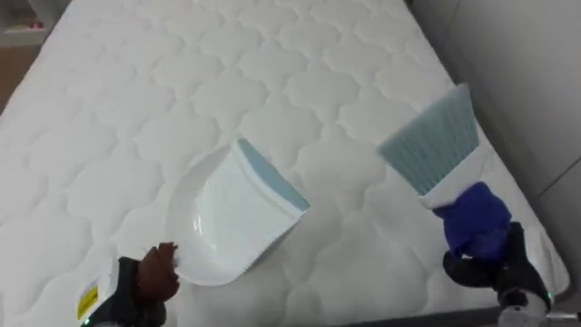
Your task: Clean bed
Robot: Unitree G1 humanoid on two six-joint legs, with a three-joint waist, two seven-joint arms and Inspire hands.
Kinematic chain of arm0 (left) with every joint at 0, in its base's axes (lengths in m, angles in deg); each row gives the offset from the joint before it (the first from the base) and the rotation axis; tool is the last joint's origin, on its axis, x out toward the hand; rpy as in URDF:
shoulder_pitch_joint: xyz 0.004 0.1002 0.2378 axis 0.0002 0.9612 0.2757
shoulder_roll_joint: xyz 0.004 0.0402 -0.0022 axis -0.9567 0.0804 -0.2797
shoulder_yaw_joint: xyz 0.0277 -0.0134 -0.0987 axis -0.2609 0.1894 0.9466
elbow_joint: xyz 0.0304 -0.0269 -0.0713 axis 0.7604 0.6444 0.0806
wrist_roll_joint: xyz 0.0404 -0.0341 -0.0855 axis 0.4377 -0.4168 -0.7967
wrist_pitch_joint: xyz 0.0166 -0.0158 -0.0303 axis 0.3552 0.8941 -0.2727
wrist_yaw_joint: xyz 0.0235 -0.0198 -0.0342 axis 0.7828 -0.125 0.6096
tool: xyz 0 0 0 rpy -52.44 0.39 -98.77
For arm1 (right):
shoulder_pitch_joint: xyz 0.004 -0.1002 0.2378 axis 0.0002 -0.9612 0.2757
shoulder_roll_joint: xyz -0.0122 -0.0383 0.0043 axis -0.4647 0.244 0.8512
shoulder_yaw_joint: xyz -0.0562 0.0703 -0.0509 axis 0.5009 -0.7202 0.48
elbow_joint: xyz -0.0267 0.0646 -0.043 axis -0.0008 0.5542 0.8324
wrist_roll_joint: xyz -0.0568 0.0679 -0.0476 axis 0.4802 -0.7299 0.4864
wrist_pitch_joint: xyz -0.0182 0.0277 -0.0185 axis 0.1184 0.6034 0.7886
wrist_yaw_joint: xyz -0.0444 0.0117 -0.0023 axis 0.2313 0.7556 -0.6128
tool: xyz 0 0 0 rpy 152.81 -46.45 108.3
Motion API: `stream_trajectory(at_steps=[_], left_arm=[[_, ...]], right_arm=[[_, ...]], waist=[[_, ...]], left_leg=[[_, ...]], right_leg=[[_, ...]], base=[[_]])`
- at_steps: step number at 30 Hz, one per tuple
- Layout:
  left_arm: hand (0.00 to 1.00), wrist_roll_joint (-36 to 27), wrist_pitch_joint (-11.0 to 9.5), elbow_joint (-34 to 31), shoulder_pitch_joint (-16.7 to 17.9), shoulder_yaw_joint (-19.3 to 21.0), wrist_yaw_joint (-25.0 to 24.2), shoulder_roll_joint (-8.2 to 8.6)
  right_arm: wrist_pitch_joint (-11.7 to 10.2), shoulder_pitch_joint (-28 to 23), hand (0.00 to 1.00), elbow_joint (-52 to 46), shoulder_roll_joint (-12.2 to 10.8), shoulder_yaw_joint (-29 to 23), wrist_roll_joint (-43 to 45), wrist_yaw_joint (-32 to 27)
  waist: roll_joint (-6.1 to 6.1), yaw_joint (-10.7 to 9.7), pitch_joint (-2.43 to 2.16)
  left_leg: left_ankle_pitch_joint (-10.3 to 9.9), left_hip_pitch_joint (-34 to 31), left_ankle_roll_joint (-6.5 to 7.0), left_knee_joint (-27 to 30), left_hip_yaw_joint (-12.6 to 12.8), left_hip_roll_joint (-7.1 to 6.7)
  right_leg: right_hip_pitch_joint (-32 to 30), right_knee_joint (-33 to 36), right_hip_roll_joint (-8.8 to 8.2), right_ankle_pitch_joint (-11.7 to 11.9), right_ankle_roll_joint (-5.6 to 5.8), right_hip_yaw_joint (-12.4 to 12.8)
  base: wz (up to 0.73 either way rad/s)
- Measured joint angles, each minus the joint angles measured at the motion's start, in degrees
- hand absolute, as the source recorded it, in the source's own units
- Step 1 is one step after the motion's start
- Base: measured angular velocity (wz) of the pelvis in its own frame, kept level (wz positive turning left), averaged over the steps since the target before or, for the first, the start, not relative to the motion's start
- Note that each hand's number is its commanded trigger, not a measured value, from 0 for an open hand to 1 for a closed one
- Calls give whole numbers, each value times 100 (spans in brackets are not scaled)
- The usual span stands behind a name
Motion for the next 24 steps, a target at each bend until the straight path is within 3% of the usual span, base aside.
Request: stream_trajectory(at_steps=[4, 7, 15, 19, 24], left_arm=[[0, -596, -77, 639, 23, 11, -369, 54], [0, -823, -82, 1244, -16, 56, -617, 69], [0, -945, -173, 1955, 27, 447, -1078, 191], [0, -926, -191, 2279, 100, 959, -1436, 323], [0, -811, -135, 2601, 253, 1208, -1719, 352]], right_arm=[[-2, -105, 0, 735, -102, 49, -361, 340], [-5, -32, 0, 1388, -165, 67, -580, 625], [-2, 71, 0, 2369, -346, 55, -924, 1324], [-2, 98, 0, 2808, -439, -120, -900, 1655], [81, 64, 0, 3250, -551, -300, -776, 2016]], waist=[[55, 30, 31], [42, 35, 21], [16, 79, 34], [-19, 133, 50], [-5, 181, 23]], left_leg=[[-4, 105, 7, -149, -36, -24], [-4, 143, 8, -228, -41, -31], [-4, 220, 9, -261, -35, -27], [-6, 330, 12, -280, -31, -25], [-22, 431, 37, -267, -59, -24]], right_leg=[[138, -141, -23, -1, 42, -61], [175, -200, -35, -6, 70, -94], [274, -301, -30, -4, 89, -107], [375, -321, -26, -6, 88, -96], [514, -381, -31, -7, 91, -91]], base=[[9], [10], [4], [-2], [2]])
